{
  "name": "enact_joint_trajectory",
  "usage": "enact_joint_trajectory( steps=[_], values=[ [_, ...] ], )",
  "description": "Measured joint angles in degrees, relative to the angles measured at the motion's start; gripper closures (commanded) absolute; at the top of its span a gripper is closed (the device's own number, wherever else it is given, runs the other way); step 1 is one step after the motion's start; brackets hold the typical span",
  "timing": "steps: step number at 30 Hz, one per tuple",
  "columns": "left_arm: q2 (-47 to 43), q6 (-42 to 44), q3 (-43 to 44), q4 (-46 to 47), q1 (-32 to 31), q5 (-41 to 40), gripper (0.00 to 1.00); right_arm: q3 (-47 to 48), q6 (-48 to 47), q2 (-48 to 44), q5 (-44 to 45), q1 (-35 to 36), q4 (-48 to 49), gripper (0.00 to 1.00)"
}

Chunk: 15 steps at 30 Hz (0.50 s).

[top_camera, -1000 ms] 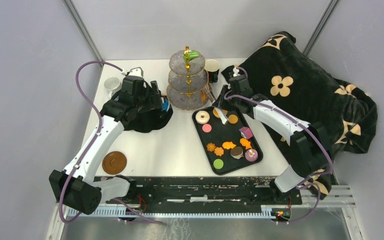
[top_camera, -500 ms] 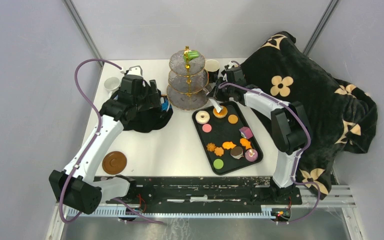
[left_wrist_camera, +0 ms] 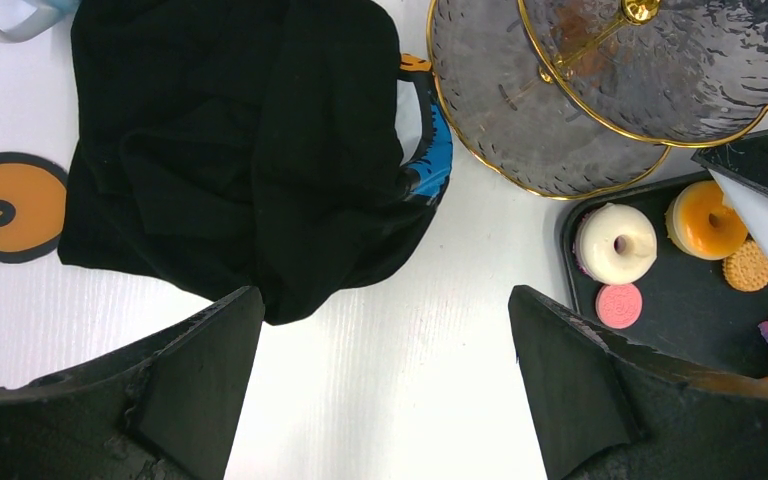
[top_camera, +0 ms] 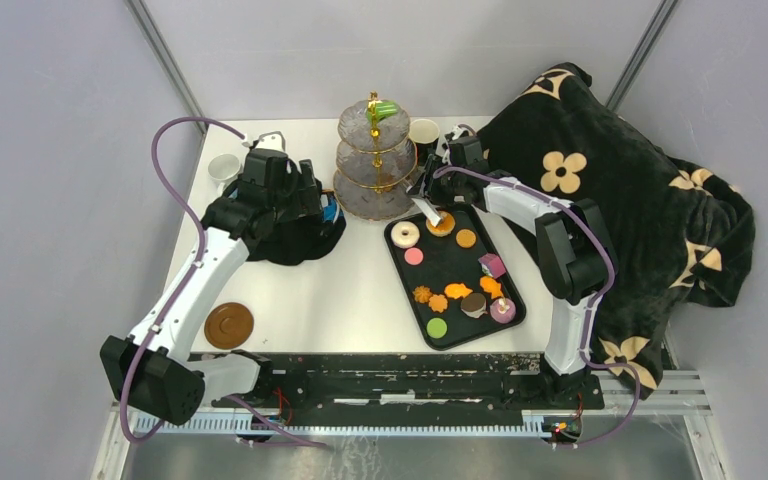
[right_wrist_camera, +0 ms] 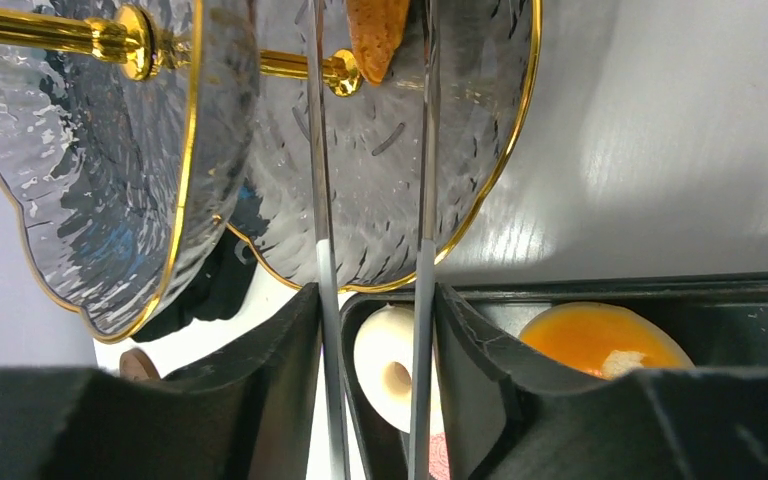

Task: Serve the afternoon tea

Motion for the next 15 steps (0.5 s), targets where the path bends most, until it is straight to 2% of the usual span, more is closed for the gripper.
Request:
enact_joint_trajectory(
  steps=[9, 15],
  values=[
    [0.1, 0.1, 0.2, 0.0, 0.0, 0.0, 0.0, -0.1, -0.5, -0.6, 0.9, 0.0, -2.1, 0.48],
    [-0.5, 0.1, 0.2, 0.0, 0.0, 0.0, 0.0, -3.7, -1.5, -6.9, 3.2, 0.0, -3.3, 0.49]
  ],
)
